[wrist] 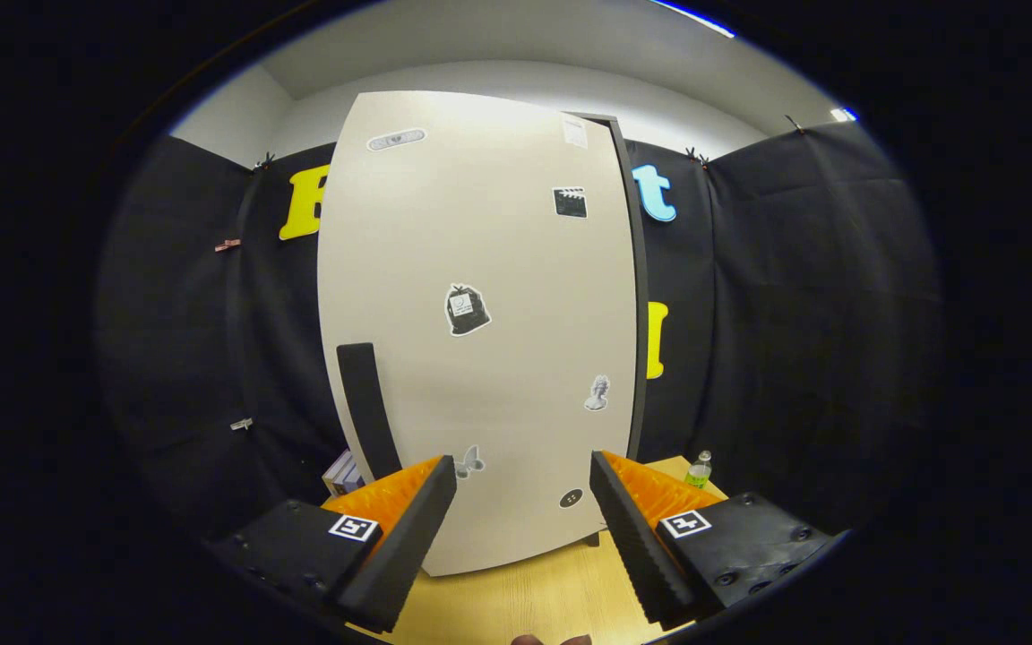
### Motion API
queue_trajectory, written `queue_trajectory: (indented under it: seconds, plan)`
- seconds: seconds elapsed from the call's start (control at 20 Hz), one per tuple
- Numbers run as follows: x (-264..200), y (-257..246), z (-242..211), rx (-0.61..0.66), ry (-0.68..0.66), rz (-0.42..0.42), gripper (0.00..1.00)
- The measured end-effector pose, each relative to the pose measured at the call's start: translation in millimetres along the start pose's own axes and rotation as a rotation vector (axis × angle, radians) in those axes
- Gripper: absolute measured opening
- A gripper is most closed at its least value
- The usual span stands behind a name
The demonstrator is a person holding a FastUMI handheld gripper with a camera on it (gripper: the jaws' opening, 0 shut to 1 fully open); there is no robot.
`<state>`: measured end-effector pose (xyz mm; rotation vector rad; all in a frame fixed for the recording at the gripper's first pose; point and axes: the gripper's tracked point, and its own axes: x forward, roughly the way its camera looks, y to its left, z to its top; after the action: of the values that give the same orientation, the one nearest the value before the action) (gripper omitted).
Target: Open the shoe cabinet door, grab the shoes and put them into the shoe cabinet, then close the shoe cabinet door.
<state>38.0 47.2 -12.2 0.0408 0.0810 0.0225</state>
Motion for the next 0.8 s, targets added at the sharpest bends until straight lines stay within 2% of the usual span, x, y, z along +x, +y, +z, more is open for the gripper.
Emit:
queue_trajectory:
  seconds: [0.8]
  plan:
    - [-0.7, 6.7, -2.5, -0.003, 0.006, 0.019, 0.98]
